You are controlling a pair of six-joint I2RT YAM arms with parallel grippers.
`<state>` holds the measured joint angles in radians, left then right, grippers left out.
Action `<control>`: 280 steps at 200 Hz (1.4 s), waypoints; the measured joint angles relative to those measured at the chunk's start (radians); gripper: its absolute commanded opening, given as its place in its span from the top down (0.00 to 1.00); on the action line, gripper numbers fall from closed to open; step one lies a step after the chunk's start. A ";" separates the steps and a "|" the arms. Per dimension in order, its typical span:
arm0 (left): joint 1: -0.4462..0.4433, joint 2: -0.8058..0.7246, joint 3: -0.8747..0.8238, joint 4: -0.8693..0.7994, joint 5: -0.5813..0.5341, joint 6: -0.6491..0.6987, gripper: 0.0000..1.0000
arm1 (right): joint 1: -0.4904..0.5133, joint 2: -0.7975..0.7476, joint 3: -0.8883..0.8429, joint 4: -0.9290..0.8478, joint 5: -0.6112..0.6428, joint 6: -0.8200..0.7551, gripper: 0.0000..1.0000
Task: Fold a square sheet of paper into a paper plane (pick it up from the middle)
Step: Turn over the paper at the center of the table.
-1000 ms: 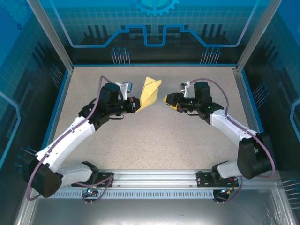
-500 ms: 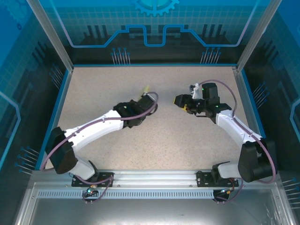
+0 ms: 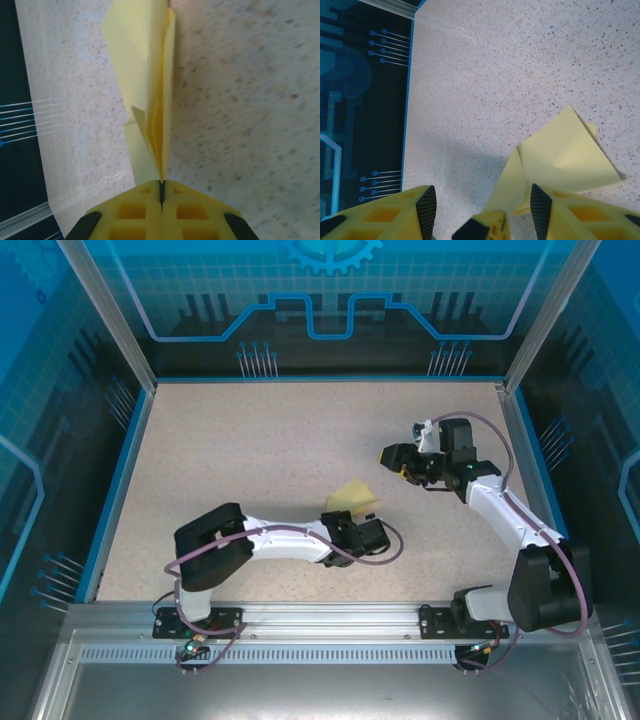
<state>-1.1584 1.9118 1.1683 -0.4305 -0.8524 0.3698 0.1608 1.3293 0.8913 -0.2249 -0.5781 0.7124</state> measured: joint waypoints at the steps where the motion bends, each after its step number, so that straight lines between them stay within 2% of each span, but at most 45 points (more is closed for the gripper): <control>1: -0.002 0.003 0.000 0.001 0.000 0.000 0.94 | 0.000 0.000 -0.002 0.001 0.000 0.000 0.47; 16: -0.015 0.038 0.001 0.020 0.000 0.004 0.90 | 0.000 0.005 -0.022 0.000 -0.002 0.000 0.51; 29: -0.024 0.068 0.002 0.030 0.001 0.002 0.79 | 0.000 0.014 -0.038 -0.001 -0.002 -0.001 0.52; 51: -0.034 0.092 0.002 0.037 0.007 0.000 0.68 | 0.000 0.023 -0.062 -0.005 -0.002 -0.003 0.54; 69: -0.035 0.091 0.016 0.035 0.009 -0.011 0.55 | 0.000 0.023 -0.076 -0.005 -0.002 -0.005 0.62; 104: -0.035 0.042 0.024 0.023 0.111 -0.085 0.37 | 0.008 0.032 -0.123 0.004 -0.001 -0.001 0.70; 128: -0.033 -0.029 0.027 -0.019 0.209 -0.145 0.31 | 0.032 0.051 -0.147 0.007 0.004 0.002 0.75; 164: 0.002 -0.175 0.053 -0.116 0.397 -0.255 0.29 | 0.087 0.060 -0.148 0.015 0.028 0.013 0.79; 186: 0.066 -0.299 0.054 -0.167 0.528 -0.325 0.29 | 0.134 0.060 -0.148 0.017 0.049 0.021 0.81; 219: 0.236 -0.482 0.033 -0.191 0.700 -0.456 0.30 | 0.238 0.063 -0.129 0.016 0.084 0.048 0.82; 251: 0.421 -0.626 -0.084 -0.194 0.779 -0.591 0.30 | 0.365 0.101 -0.053 0.024 0.130 0.074 0.82; 280: 0.556 -0.666 -0.173 -0.195 0.818 -0.686 0.29 | 0.460 0.182 0.034 0.031 0.177 0.084 0.84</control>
<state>-0.6022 1.2461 0.9951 -0.6254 -0.0349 -0.3164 0.6212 1.5108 0.9253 -0.1940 -0.4007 0.7963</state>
